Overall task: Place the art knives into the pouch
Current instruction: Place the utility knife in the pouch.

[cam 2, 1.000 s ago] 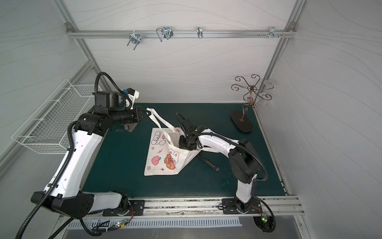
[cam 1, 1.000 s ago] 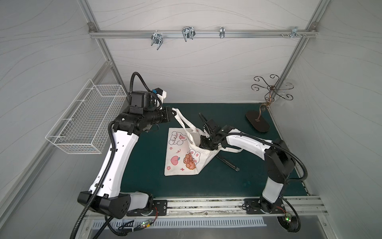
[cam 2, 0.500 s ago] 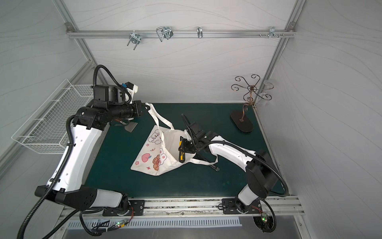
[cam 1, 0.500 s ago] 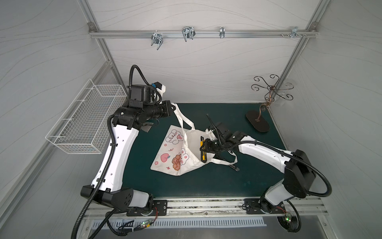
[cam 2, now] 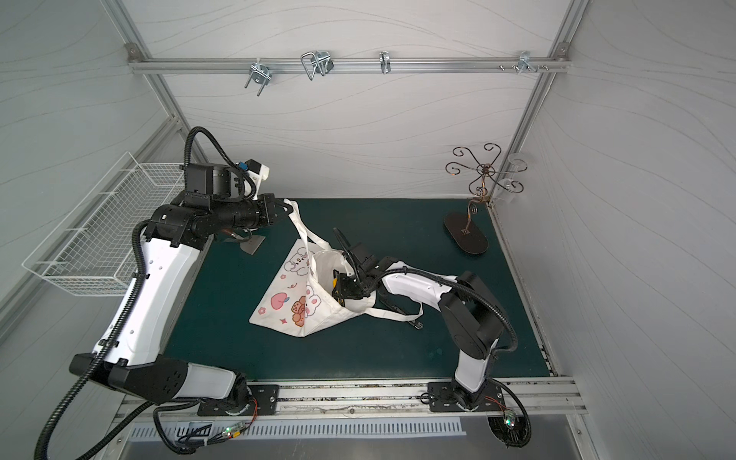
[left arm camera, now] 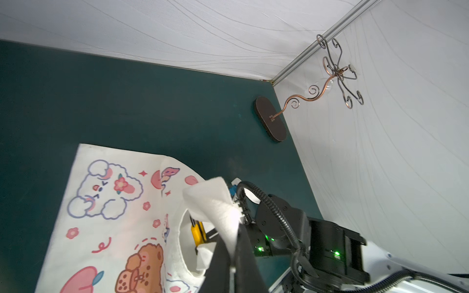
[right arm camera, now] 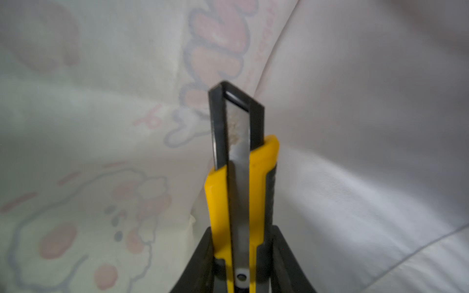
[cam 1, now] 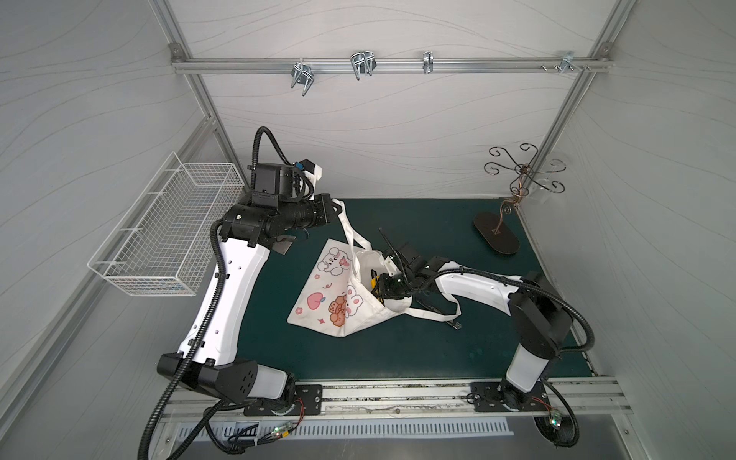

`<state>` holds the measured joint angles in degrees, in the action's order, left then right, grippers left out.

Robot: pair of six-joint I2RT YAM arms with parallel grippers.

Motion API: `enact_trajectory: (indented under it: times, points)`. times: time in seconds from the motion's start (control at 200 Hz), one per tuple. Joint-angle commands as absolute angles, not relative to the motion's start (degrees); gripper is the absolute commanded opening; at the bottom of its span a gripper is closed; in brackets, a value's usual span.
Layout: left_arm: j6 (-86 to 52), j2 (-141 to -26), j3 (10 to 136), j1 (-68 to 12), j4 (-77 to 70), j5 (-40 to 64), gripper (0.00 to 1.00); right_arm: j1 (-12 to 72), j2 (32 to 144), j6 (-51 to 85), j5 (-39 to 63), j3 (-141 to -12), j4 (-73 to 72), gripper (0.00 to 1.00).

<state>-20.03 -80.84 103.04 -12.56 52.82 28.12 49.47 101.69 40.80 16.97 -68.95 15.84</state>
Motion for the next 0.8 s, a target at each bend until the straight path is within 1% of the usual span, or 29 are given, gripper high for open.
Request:
enact_trajectory:
  times: [0.0,0.11,0.23,0.33,0.405,0.635,0.795]
  points:
    - [-24.9,-80.3,106.6,-15.3,45.9,32.4,0.0,49.6,104.3,46.4,18.9,-71.4,8.6,0.07]
    - [-26.5,-83.5,112.7,-20.3,45.9,30.9,0.0,49.8,106.3,51.7,19.2,-72.1,3.9,0.07]
    - [-26.7,-89.4,125.1,-24.7,49.8,29.0,0.0,50.4,106.8,55.5,18.6,-71.4,-0.5,0.04]
    - [-26.0,-95.6,137.1,-26.5,55.5,27.4,0.0,51.8,105.1,54.1,17.0,-71.9,0.7,0.04]
    - [-26.3,-99.2,143.3,-27.0,58.3,28.2,0.0,52.7,104.3,51.6,16.5,-73.5,3.1,0.05]
    - [-27.3,-100.1,143.5,-30.7,56.5,28.5,0.0,52.6,105.7,49.3,19.8,-76.1,-0.4,0.05]
    - [-28.8,-99.6,143.7,-31.2,55.3,29.5,0.0,49.4,108.3,51.5,22.8,-76.3,-5.4,0.05]
